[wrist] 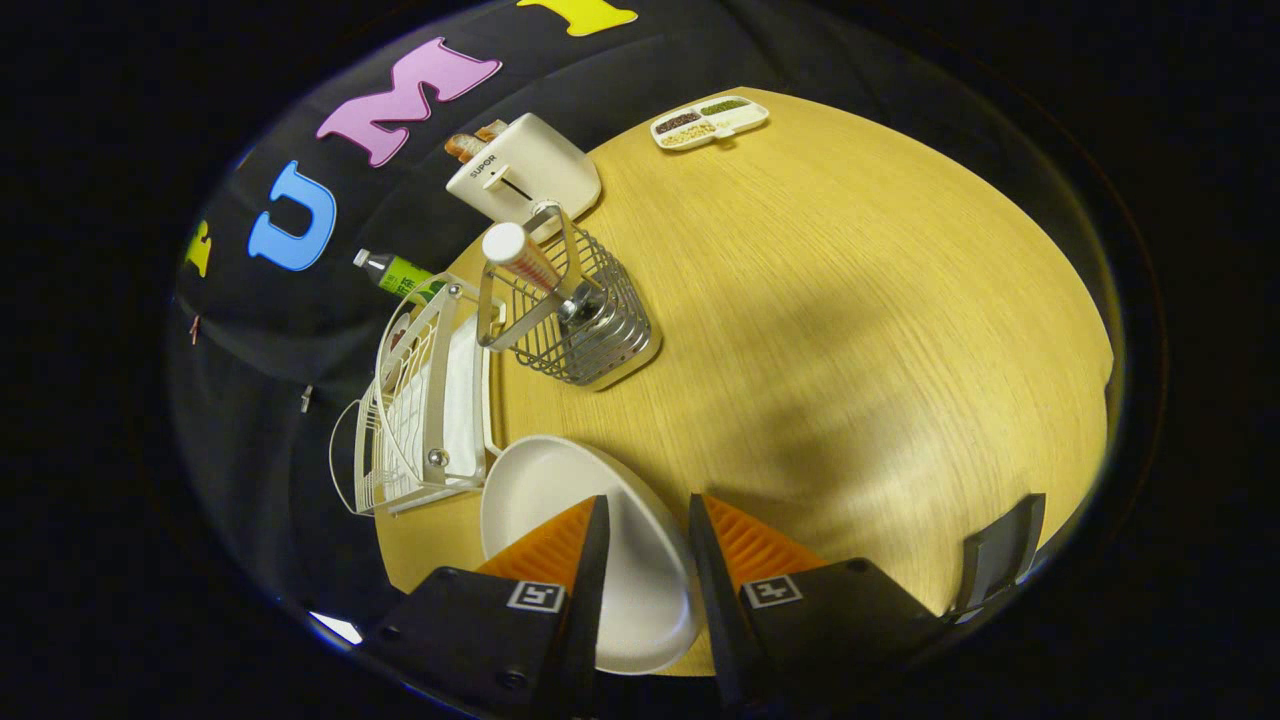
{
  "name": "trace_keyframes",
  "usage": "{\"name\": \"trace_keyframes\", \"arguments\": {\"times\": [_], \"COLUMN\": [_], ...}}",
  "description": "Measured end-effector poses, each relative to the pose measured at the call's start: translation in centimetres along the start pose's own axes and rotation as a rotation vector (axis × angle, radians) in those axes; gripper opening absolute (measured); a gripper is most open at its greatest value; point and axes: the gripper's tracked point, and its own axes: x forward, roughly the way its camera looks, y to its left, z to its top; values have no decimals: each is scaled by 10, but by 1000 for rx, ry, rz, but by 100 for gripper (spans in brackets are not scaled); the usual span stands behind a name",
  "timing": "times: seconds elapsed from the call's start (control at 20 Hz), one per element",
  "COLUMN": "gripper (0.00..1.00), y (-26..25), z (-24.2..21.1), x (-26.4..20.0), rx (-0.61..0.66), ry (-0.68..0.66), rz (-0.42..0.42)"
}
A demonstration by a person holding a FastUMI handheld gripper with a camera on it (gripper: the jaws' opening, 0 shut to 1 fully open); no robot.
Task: Take the plate from the dish rack, then take the spoon from the basket and place it into the plate.
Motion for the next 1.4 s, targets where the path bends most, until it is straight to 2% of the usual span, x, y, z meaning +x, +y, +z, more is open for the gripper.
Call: {"name": "trace_keyframes", "arguments": {"times": [0.1,0.35,0.55,0.7,0.8,1.05,1.2,1.25,1.4], "gripper": [61,71,71,71,72,64,56,51,29], "y": [-3,11,49,65,70,63,64,64,61], "z": [6,47,91,109,110,114,120,121,123], "x": [-10,-59,-97,-91,-77,-39,-25,-22,-15], "rx": [-32,-288,-534,-678,-713,-735,-719,-716,-684], "ry": [-25,-172,-290,-287,-254,-193,-186,-185,-175], "rz": [-14,-40,-36,-35,-25,-59,-59,-63,-76]}}
